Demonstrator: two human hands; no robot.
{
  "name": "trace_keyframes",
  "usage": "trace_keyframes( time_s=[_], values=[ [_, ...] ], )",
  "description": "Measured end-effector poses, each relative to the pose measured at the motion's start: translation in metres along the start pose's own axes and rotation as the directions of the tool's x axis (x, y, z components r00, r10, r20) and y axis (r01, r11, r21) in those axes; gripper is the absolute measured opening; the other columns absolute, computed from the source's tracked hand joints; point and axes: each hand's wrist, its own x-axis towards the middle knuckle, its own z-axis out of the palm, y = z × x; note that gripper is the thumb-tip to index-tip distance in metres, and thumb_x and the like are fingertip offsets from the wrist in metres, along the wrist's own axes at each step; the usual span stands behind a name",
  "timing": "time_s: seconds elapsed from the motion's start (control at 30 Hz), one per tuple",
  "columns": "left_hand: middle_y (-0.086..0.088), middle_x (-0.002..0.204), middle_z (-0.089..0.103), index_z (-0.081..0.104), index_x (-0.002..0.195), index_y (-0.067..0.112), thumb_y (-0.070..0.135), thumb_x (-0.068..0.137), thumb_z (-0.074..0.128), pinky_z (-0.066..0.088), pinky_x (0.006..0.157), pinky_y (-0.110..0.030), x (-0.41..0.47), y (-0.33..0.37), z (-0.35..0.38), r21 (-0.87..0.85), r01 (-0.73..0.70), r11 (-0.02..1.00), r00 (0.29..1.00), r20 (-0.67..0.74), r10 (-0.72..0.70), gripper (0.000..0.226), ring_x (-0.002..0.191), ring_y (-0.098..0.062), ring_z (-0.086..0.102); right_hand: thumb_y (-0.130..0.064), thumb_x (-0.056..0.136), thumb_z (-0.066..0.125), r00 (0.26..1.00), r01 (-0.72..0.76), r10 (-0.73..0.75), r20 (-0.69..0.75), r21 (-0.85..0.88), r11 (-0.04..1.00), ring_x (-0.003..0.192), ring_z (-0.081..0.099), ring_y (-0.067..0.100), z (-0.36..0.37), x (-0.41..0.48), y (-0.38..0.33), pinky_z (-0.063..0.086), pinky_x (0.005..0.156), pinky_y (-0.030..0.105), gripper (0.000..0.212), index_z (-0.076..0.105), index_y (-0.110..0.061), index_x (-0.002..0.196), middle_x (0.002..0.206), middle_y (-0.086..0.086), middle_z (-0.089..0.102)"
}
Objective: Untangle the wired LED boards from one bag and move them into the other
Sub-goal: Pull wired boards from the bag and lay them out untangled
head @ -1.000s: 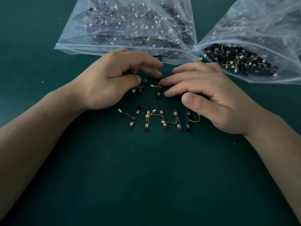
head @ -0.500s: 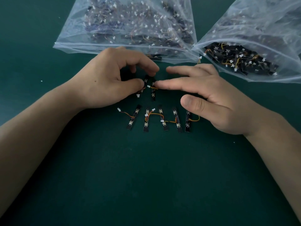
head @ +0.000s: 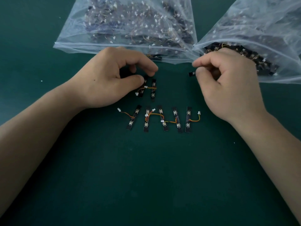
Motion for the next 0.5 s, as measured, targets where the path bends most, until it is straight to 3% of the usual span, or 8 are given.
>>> trace_keyframes(
  time_s=[0.1,0.27,0.5],
  values=[
    [0.023,0.107,0.074,0.074,0.119,0.034,0.02,0.092,0.065,0.046,0.082,-0.01,-0.001,-0.001,0.0,-0.003,0.005,1.0,1.0,-0.016,-0.005,0.032,0.098,-0.01,0.064,-0.024,0.098,0.062,0.998,0.027,-0.023,0.06,-0.072,0.997,0.079,0.054,0.011,0.001,-0.001,-0.001,0.048,0.072,0.033,0.02,0.08,-0.023,0.106,0.091,-0.006,0.061],
    [0.019,0.103,0.075,0.076,0.117,0.031,0.011,0.095,0.071,0.047,0.078,-0.012,0.0,-0.003,0.002,0.019,0.01,1.0,0.999,-0.048,-0.009,0.03,0.093,-0.011,0.065,-0.024,0.097,0.066,0.98,0.154,-0.153,0.129,0.003,0.988,0.097,0.061,0.019,-0.003,-0.003,-0.003,0.048,0.095,0.047,0.016,0.081,-0.022,0.101,0.097,-0.005,0.068],
    [0.026,0.105,0.072,0.075,0.117,0.035,0.012,0.092,0.077,0.051,0.084,-0.017,0.0,-0.001,0.004,0.061,0.002,0.998,0.998,-0.062,0.002,0.034,0.097,-0.012,0.067,-0.014,0.099,0.062,0.91,0.277,-0.339,0.239,0.26,0.925,0.1,0.068,0.016,-0.009,-0.007,-0.003,0.05,0.094,0.042,0.021,0.076,-0.016,0.113,0.101,-0.008,0.076]
  ],
)
